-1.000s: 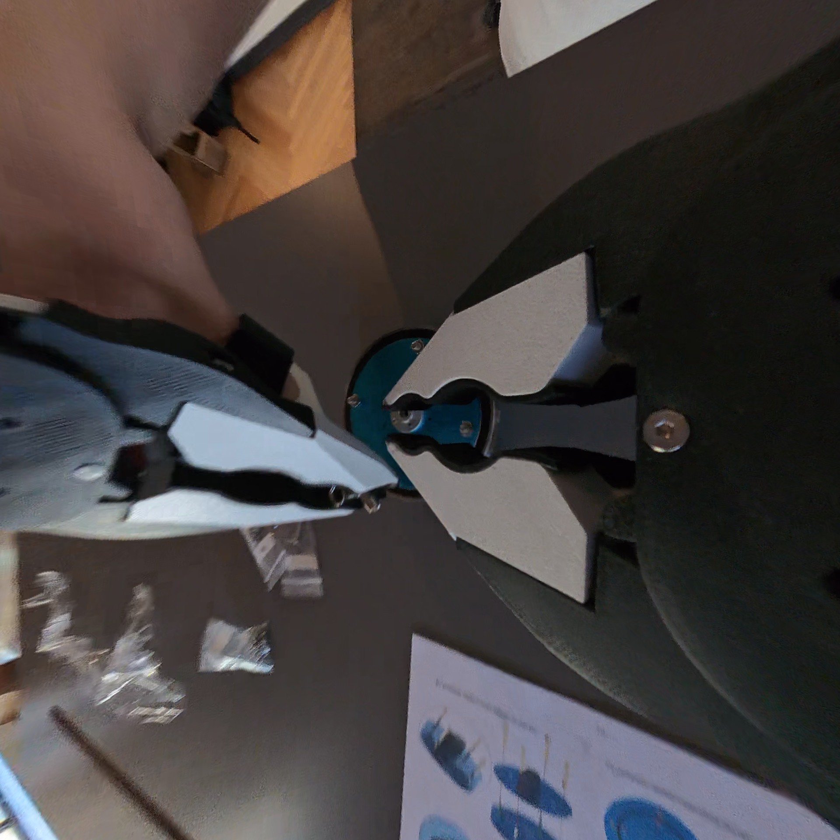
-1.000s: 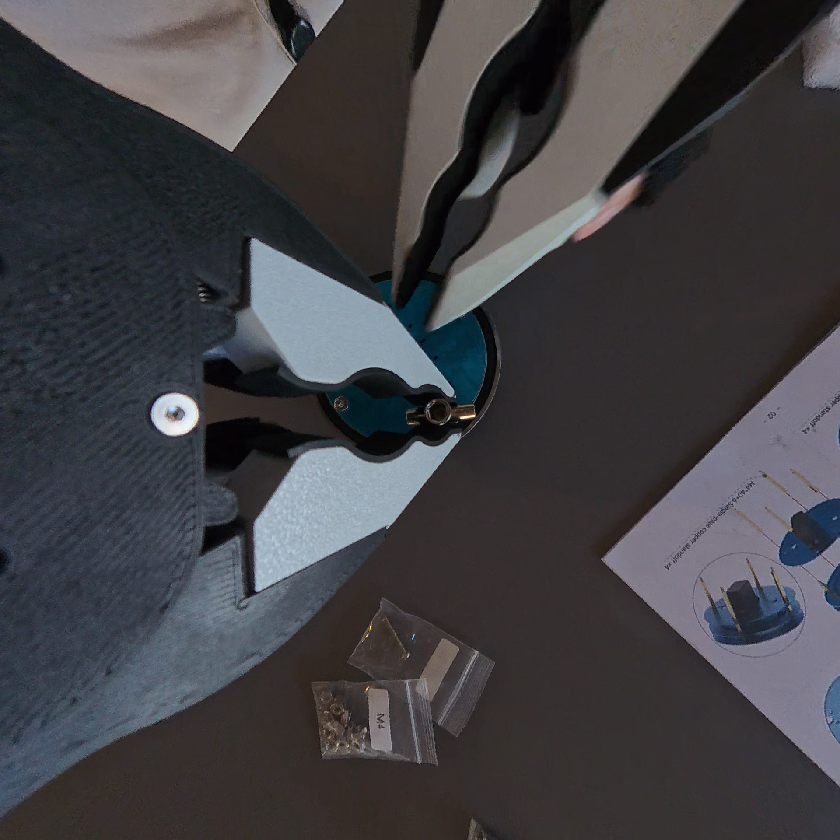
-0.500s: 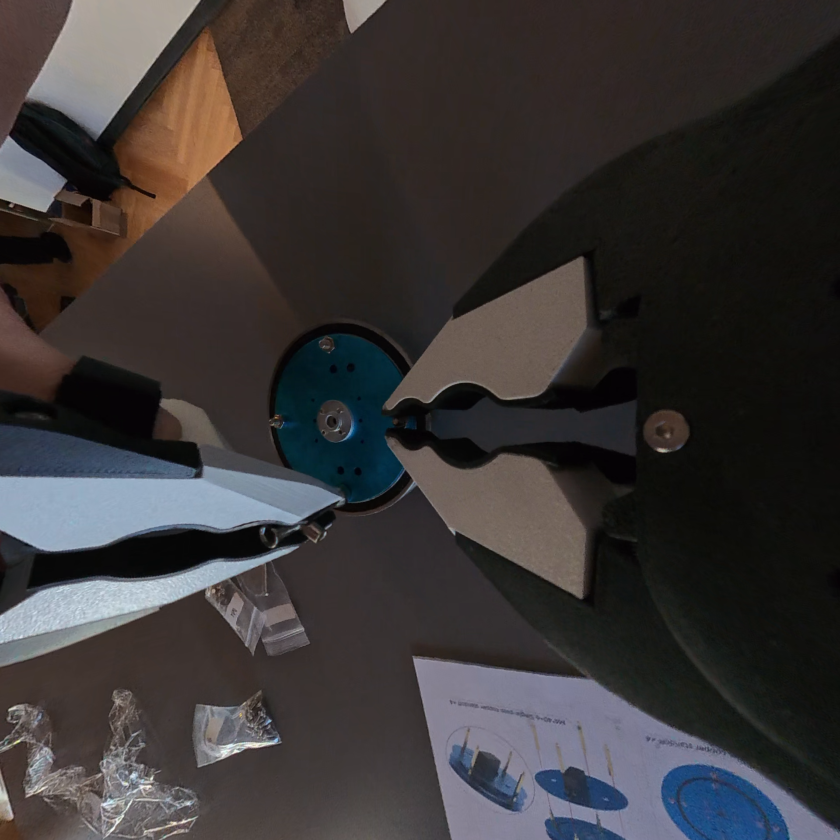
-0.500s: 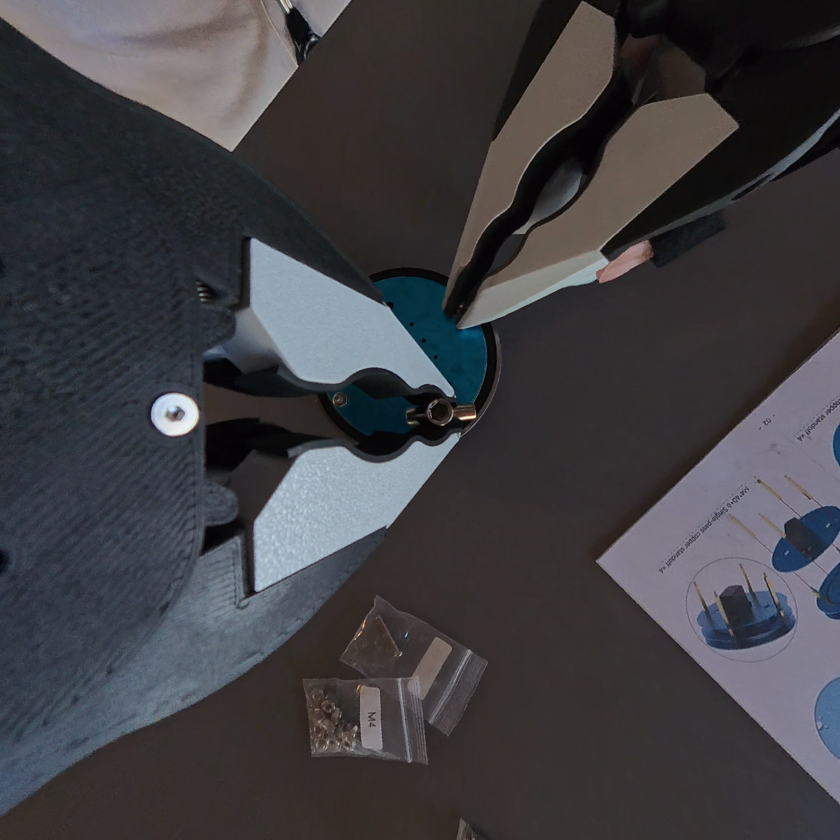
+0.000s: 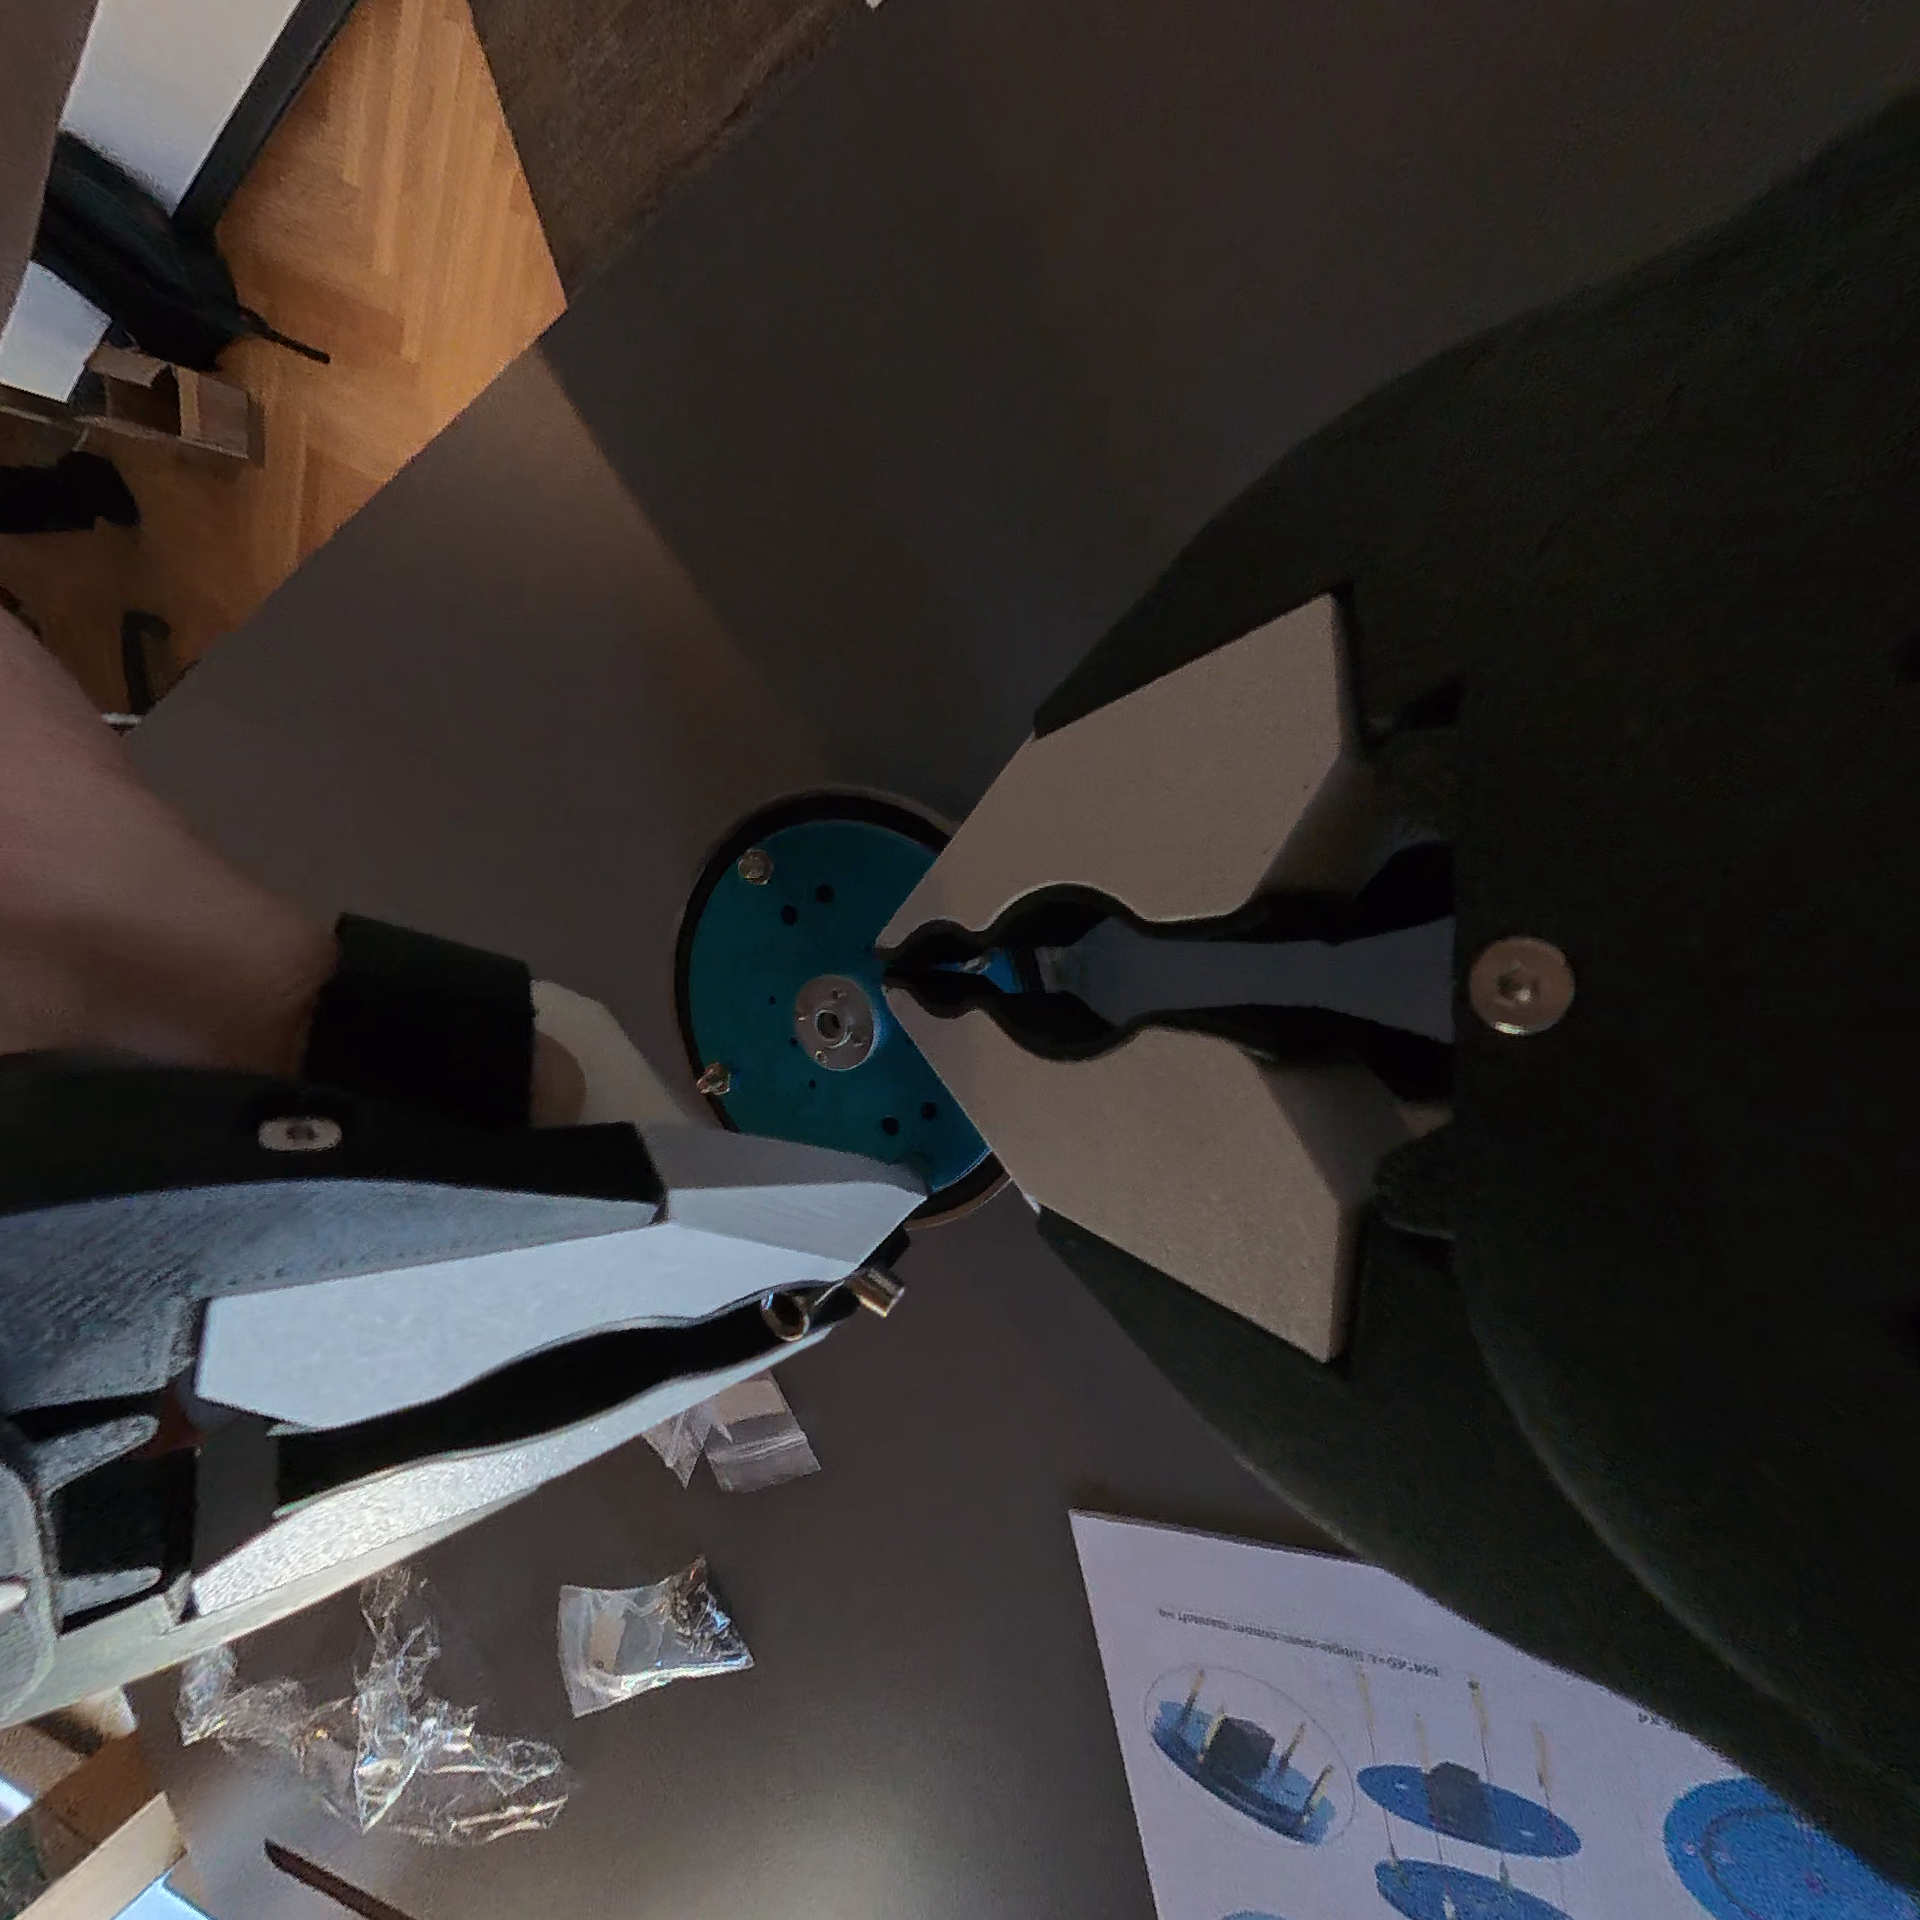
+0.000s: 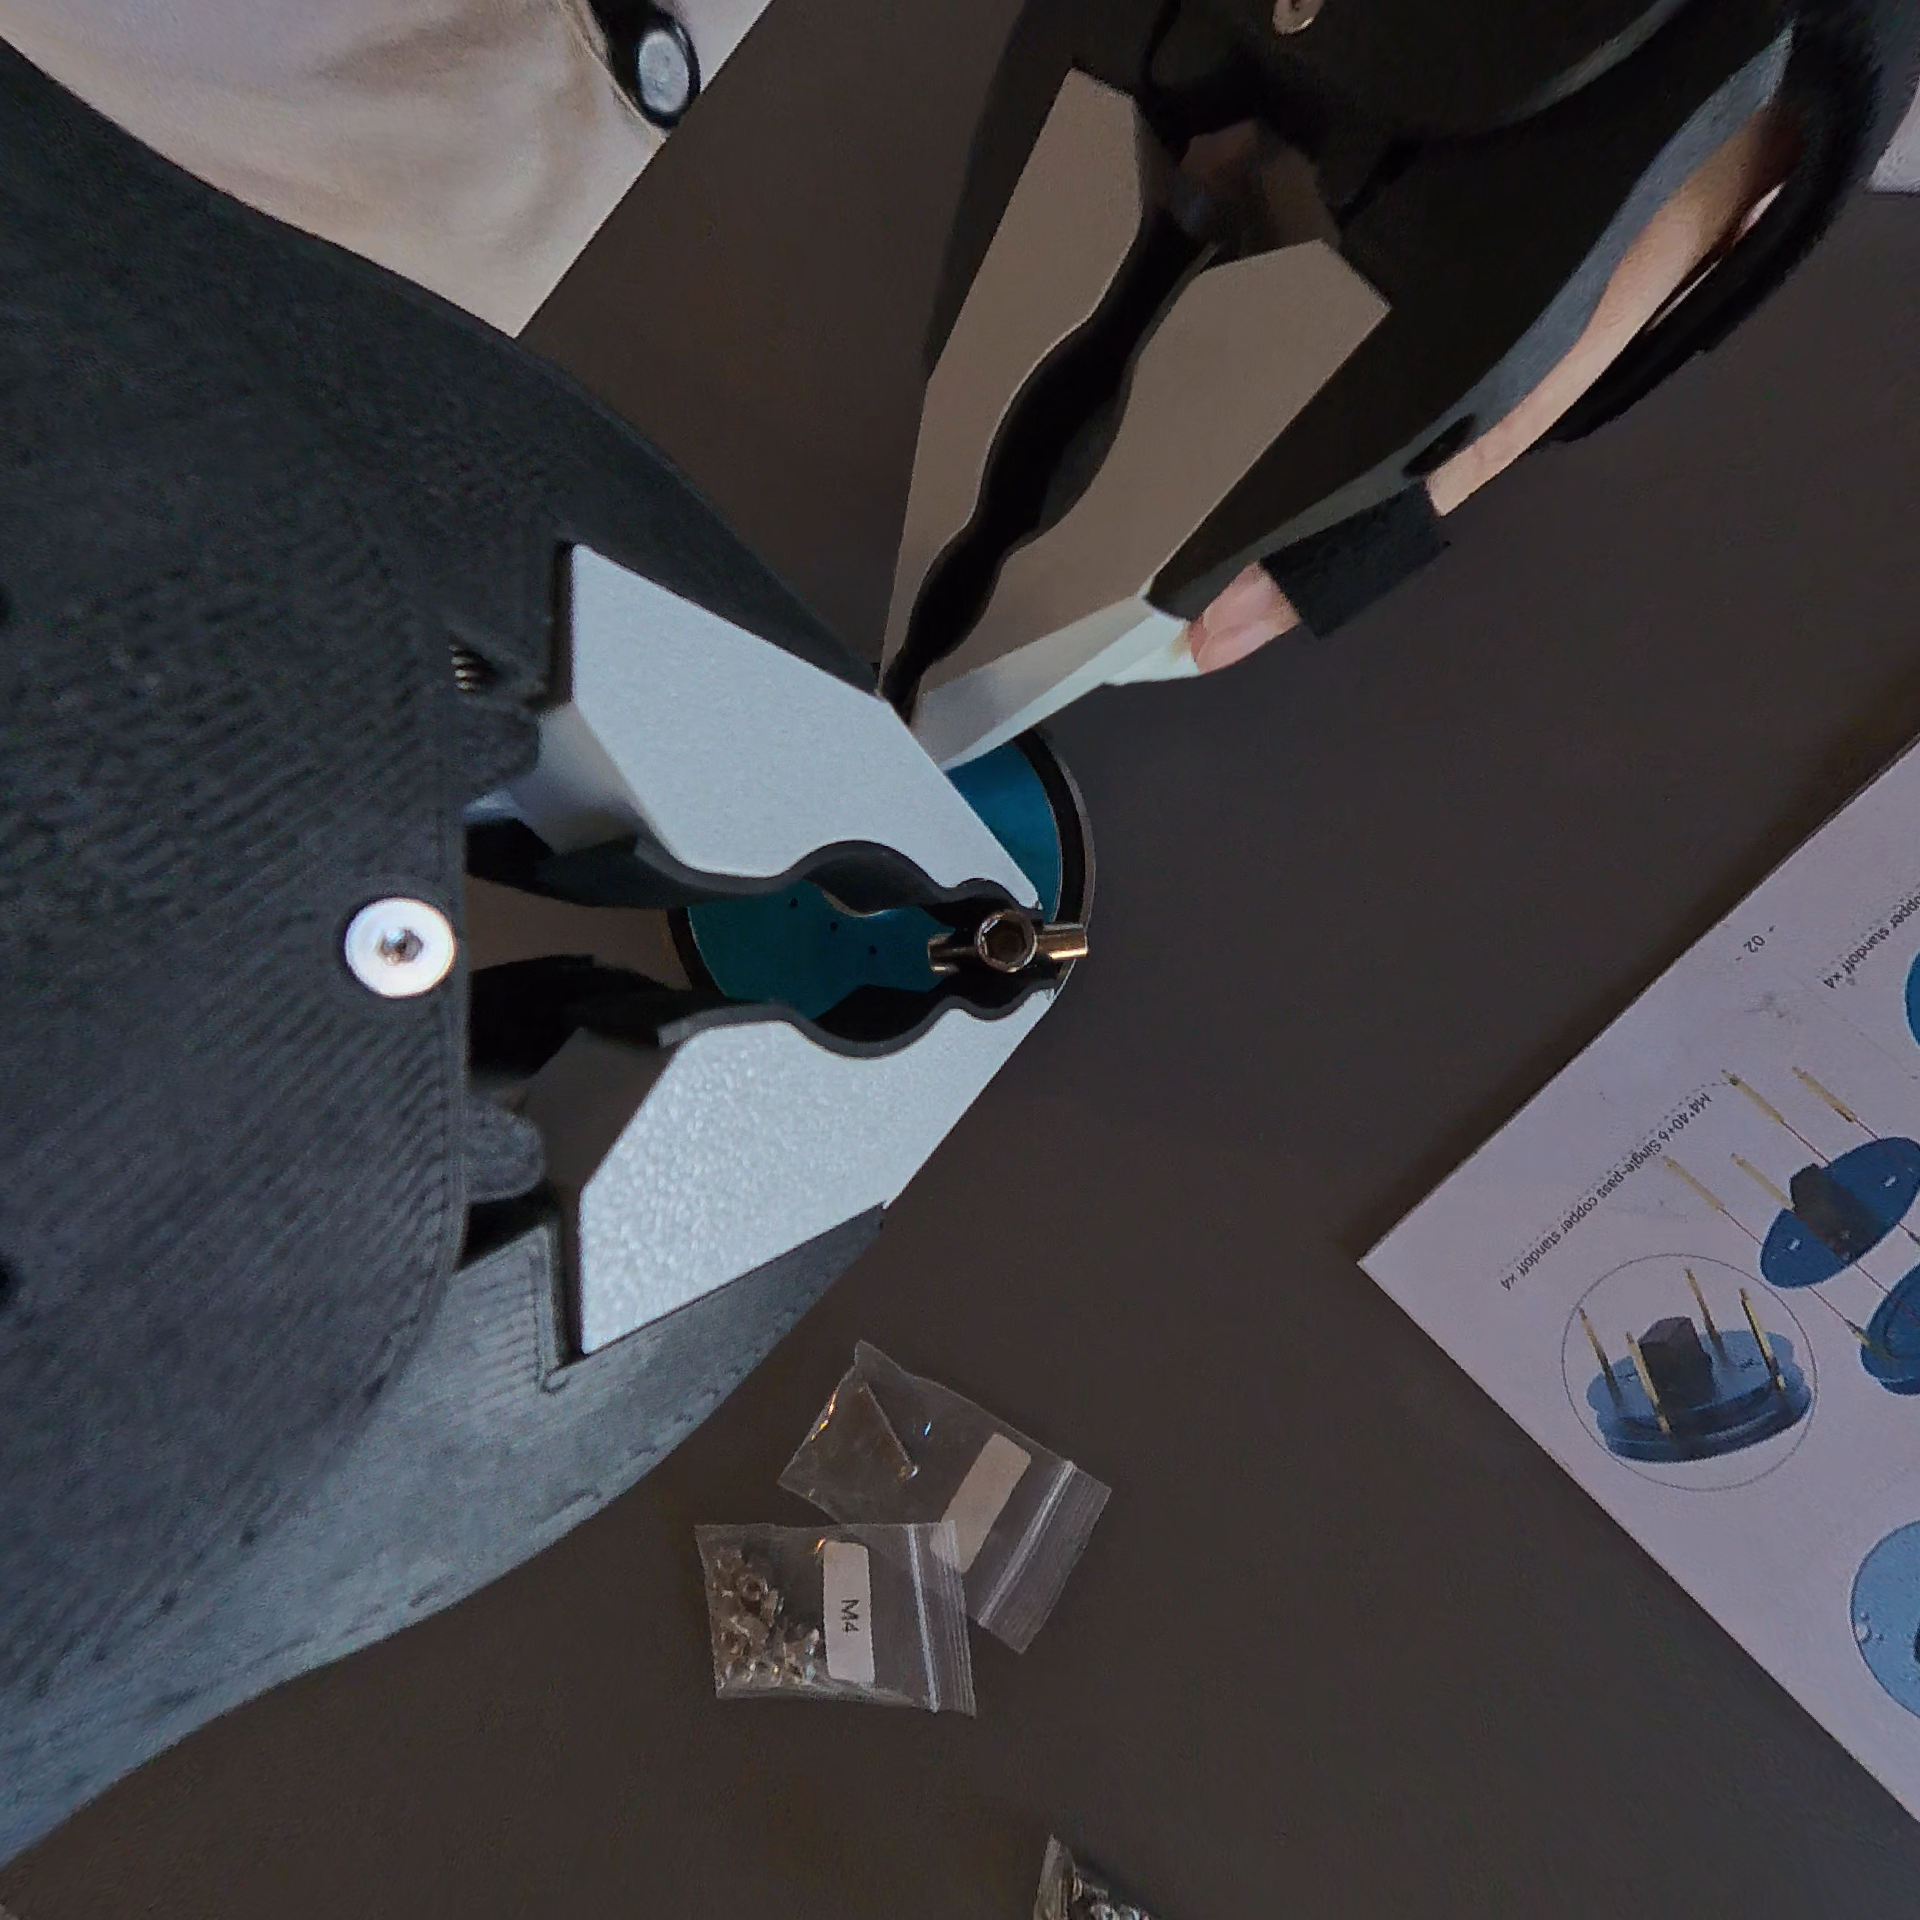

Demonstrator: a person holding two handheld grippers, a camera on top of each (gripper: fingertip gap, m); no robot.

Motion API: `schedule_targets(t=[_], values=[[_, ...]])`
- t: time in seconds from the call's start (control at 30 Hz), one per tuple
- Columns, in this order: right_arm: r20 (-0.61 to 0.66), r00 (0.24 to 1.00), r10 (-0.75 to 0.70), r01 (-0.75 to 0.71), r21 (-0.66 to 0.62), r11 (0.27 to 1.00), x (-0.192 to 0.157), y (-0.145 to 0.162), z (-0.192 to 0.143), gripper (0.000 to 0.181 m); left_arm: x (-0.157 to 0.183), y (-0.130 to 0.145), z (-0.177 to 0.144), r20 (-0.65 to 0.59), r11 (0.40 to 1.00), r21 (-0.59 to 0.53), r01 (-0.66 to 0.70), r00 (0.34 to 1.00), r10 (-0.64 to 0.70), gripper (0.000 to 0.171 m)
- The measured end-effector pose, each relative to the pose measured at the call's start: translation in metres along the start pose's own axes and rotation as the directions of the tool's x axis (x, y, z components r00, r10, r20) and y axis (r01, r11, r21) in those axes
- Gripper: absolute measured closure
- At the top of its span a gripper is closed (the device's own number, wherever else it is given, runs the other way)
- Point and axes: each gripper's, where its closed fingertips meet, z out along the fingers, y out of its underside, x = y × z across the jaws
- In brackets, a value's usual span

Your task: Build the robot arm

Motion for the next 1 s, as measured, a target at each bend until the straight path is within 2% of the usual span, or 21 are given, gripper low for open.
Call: schedule_targets(t=[0.13,0.27,0.4,0.57,0.67,0.87,1.0], values=[[0.017,1.000,0.009,-0.009,0.018,1.000,0.000,0.000,0.000,0.173,0.006,0.002,-0.001,-0.031,0.999,-0.035,-0.004,1.000,0.003,0.165],[0.034,0.999,0.012,-0.013,0.026,1.000,0.000,0.001,-0.001,0.173,0.002,0.000,0.000,0.014,0.998,-0.055,-0.031,0.999,0.032,0.164],[0.034,0.999,0.007,-0.007,0.023,1.000,-0.001,0.001,-0.001,0.173,0.000,-0.007,-0.014,-0.027,1.000,0.003,-0.001,1.000,0.001,0.156],[0.033,0.999,0.001,-0.002,0.025,1.000,-0.001,0.002,-0.001,0.173,0.005,0.010,-0.015,-0.102,0.999,-0.052,-0.010,0.995,0.005,0.167],[0.033,0.999,-0.001,0.000,0.023,1.000,-0.001,0.002,-0.001,0.173,0.005,0.011,-0.015,-0.105,1.000,-0.032,0.002,0.994,-0.006,0.168],[0.043,0.999,-0.003,0.002,0.019,1.000,-0.002,0.001,-0.001,0.173,0.008,0.004,-0.007,-0.124,0.999,0.006,0.047,0.991,-0.045,0.171],[0.046,0.999,-0.007,0.006,0.017,1.000,-0.003,0.000,0.000,0.173,0.008,-0.005,0.008,-0.082,1.000,0.007,0.027,0.996,-0.026,0.171]])
